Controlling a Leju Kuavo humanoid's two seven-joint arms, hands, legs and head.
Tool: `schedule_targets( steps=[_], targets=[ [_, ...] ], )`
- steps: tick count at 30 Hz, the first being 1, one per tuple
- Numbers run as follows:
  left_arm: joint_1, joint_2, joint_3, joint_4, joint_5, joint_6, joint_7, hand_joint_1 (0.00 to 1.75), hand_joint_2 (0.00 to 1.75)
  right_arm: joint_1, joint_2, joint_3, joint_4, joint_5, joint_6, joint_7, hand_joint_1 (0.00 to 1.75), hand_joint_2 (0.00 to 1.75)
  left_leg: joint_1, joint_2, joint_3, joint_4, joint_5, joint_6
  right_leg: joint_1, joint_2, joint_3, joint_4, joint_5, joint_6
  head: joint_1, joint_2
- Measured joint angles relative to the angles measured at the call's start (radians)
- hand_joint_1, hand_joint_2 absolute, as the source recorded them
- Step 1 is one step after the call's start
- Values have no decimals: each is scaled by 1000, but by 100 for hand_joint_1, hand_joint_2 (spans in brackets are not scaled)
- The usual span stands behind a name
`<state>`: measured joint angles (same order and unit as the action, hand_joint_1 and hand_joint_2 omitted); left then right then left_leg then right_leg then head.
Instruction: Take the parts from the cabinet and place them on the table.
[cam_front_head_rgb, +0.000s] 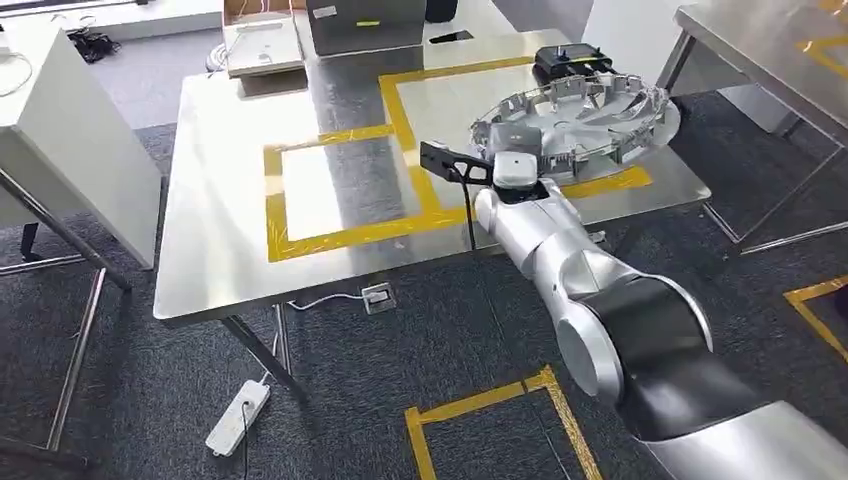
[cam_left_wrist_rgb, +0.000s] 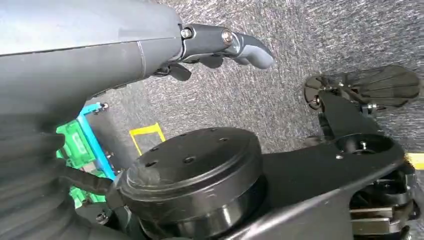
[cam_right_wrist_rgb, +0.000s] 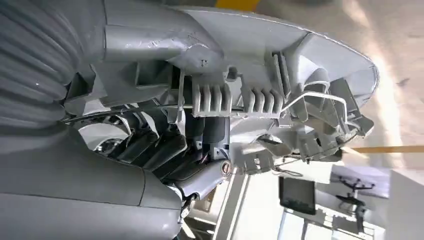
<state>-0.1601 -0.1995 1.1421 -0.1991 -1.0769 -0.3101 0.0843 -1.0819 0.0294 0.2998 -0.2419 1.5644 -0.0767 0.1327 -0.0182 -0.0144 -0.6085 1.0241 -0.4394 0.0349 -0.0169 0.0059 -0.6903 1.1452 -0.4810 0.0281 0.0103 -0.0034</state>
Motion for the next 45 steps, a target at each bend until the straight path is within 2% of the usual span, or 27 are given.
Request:
schedule_targets(
  steps=[1, 3, 4, 7, 8, 11, 12, 13, 14, 16, 17, 18, 22, 23, 24, 26, 27, 28, 29, 31, 32, 33, 34, 35, 37, 43, 45],
  targets=[
    [0, -1, 0, 0, 0, 0, 0, 0, 175, 0, -1, 0, 0, 0, 0, -17, 166, 175, 0, 0, 3, 5, -11, -4, -1, -2, 22, -79, 63, -1, 0, 0],
    [-4, -1, 0, 0, 0, 0, 0, 0, 175, -2, -4, 2, 0, 2, -2, -70, 166, 175, -3, -3, 4, 12, -22, -15, 7, -2, 26, -99, 30, -20, -1, 0],
    [-4, -1, 0, 0, 0, 0, 0, 0, 175, -1, -4, 3, 0, 2, -2, -94, 166, 175, -2, -2, 7, 11, -27, -23, 9, 1, 31, -99, 53, -27, -2, 0],
    [-4, -2, 0, 0, 0, 0, 3, 0, 175, -3, -6, 9, 0, 0, -2, -167, 166, 175, -4, -1, 6, 33, -38, -38, 0, 2, 54, -107, 42, -44, -2, 0],
    [-6, -2, 0, 0, 0, 0, 3, 0, 175, -4, -6, 11, 0, -1, -2, -167, 166, 175, -2, 3, -13, 73, -47, -44, -1, 2, 62, -107, 38, -50, -7, 0],
    [-8, -2, 0, 0, 0, 0, 6, 0, 175, -5, -5, 17, 0, 0, -5, -166, 166, 175, 11, 7, -144, 280, -113, -60, -1, 2, 83, -107, 17, -52, -7, 0],
    [-6, -2, 0, 0, 0, 0, 7, 0, 175, -3, -5, 18, 0, 0, -4, -166, 166, 175, 12, 8, -173, 305, -117, -61, -1, 2, 92, -107, 10, -52, -7, 0],
    [-5, -2, 0, 0, 0, 0, 8, 0, 175, -1, -4, 19, 0, 0, -4, -166, 166, 175, 13, 8, -179, 288, -102, -61, -1, 3, 102, -107, 2, -52, -7, 0],
    [-4, -2, 0, 1, 0, 0, 9, 0, 175, 0, -3, 21, 0, -1, -4, -166, 166, 175, 13, 8, -170, 240, -67, -58, -1, 3, 114, -107, -7, -50, -7, 0],
    [-5, -2, 0, 1, 3, 0, 10, 0, 175, 0, 1, 32, 0, -1, -3, -151, 166, 175, 13, 9, -119, 73, 58, -49, -2, 4, 136, -107, -24, -46, -7, 0],
    [-3, -2, 1, 1, 3, 0, 10, 0, 175, 0, 1, 33, 0, -1, -3, -147, 166, 175, 10, 10, -110, 6, 112, -42, -2, 4, 139, -109, -30, -43, -7, 0],
    [-5, -2, 2, 1, 4, 0, 10, 0, 175, -1, 3, 36, 0, 1, -2, -140, 166, 175, 3, 11, -99, -6, 73, -37, 1, 7, 137, -112, -32, -37, -10, 0],
    [-2, -3, 3, 1, 12, 0, 13, 0, 175, 4, 8, 37, 0, 0, 0, -130, 166, 175, 10, 9, -74, -23, 74, -21, -1, 6, 149, -122, -53, -11, -10, 0],
    [-2, -4, 3, 1, 13, 0, 13, 0, 175, 4, 8, 37, 0, -1, 0, -130, 166, 175, 8, 8, -67, -28, 70, -15, 0, 3, 134, -90, -69, -11, -9, 0],
    [-3, -5, 3, 1, 15, 0, 13, 0, 175, 4, 11, 39, 0, -1, 0, -130, 166, 175, 8, 8, -65, -27, 66, -9, 0, 3, 98, -23, -100, -13, -8, 0],
    [-5, -6, 4, 1, 16, 0, 13, 0, 175, 10, 10, 53, 0, 1, 0, -158, 166, 175, 7, 8, -61, -24, 55, -1, 5, 4, 2, 136, -153, -14, -8, 0],
    [-3, -6, 4, 1, 16, 0, 11, 0, 175, 16, 10, 56, 1, 1, 0, -180, 166, 175, 7, 7, -57, -21, 49, 0, 6, 4, -38, 190, -157, -13, -8, 0],
    [-1, -6, 5, 1, 16, 0, 11, 0, 175, 20, 10, 61, 1, 1, 2, -204, 166, 175, 7, 6, -52, -17, 43, -1, 6, 3, -53, 192, -134, -12, -8, 0],
    [0, -6, 5, 1, 16, 0, 10, 0, 175, 24, 10, 69, 1, 0, 3, -224, 166, 175, 8, 4, -45, -12, 34, -3, 3, 3, -44, 148, -87, -8, -8, 0],
    [1, -10, 6, 2, 16, 0, 3, 0, 175, 23, 10, 84, 1, -1, 5, -263, 166, 175, 11, 2, -36, 6, 16, -9, -2, 0, 11, -14, 22, -2, -8, 0],
    [0, -10, 8, 1, 16, 0, -3, 0, 175, 23, 10, 90, 1, -1, 5, -292, 166, 175, 10, 2, -38, 16, 5, -16, -3, -2, 31, -71, 38, 1, -8, 0],
    [-2, -10, 10, 1, 13, 0, -8, 0, 175, 18, 10, 99, 1, 0, 6, -323, 166, 175, 5, -1, -45, 31, 0, -23, 0, 2, 42, -92, 27, -3, -8, 0],
    [-3, -10, 10, 1, 11, 0, -15, 0, 175, 18, 10, 108, 1, 1, 7, -359, 166, 175, 5, -1, -45, 29, -1, -22, -1, 2, 42, -91, 30, -9, -9, 0],
    [-2, -10, 10, 1, 10, 0, -18, 0, 175, 18, 10, 113, 1, 1, 8, -395, 166, 175, 3, -2, -44, 26, -1, -12, 0, 2, 44, -91, 29, -10, -9, 0],
    [0, -10, 10, 1, 7, 0, -23, 0, 175, 16, 7, 120, 1, 0, 13, -470, 166, 175, 2, 0, -38, 21, 0, -11, 2, 5, 45, -92, 28, -12, -9, 0],
    [0, -10, 10, 1, 0, 0, -47, 0, 175, 18, 7, 138, 1, -1, 21, -526, 166, 175, 2, 1, -33, 12, 1, -17, 3, 7, 46, -92, 25, -19, -9, 0],
    [0, -10, 10, 1, -2, 0, -50, 0, 175, 18, 7, 139, 1, -1, 24, -533, 166, 175, 3, 1, -32, 10, 1, -28, 3, 6, 46, -91, 24, -21, -9, 0]
  ],
)
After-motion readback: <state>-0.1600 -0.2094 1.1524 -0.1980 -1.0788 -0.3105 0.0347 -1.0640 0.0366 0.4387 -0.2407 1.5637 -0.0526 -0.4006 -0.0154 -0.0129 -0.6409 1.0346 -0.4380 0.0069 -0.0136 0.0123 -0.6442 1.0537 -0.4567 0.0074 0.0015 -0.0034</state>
